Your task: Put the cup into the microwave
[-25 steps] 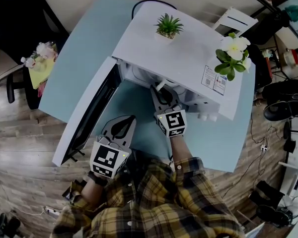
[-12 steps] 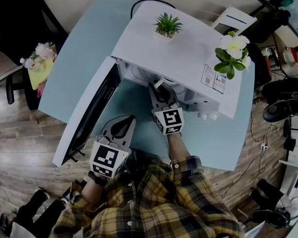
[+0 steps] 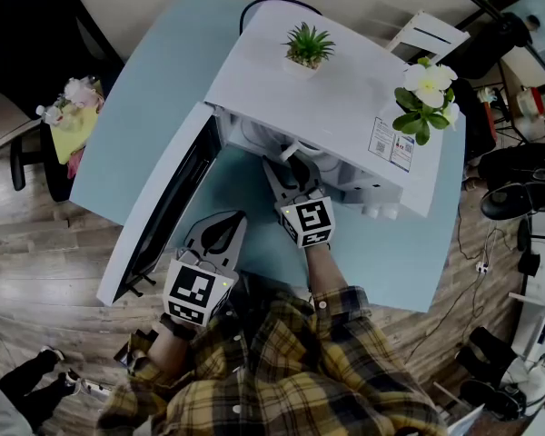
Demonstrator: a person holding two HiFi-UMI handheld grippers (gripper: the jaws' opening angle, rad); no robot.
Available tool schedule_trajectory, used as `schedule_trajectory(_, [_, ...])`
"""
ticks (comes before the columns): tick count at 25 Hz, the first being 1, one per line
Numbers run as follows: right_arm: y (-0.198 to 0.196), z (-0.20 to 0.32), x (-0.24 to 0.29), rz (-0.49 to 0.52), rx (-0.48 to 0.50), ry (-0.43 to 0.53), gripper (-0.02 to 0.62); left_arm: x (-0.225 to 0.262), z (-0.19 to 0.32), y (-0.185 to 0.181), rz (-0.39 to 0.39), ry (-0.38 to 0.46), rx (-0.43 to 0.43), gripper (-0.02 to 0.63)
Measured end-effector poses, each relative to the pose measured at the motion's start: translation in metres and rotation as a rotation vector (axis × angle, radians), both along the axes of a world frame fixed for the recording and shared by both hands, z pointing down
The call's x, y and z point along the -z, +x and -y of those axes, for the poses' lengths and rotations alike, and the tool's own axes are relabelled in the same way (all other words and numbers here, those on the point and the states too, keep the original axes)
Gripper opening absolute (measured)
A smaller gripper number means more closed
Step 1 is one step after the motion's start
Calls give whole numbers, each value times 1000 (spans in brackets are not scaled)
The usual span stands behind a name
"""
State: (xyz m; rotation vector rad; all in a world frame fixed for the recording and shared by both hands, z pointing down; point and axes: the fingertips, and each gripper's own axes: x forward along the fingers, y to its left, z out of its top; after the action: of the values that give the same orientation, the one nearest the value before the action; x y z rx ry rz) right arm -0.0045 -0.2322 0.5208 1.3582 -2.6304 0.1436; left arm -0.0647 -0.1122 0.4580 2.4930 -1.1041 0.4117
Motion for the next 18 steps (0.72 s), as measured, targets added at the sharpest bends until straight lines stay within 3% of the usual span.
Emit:
schedule_trajectory(9, [-2,-5,0,48,0,-16,241,1,1,-6,-5,-1,6,-9])
schedule_trajectory(18, [3,-16,5,71,-28,-14,249,4,-1,-8,-5,9,2,-9])
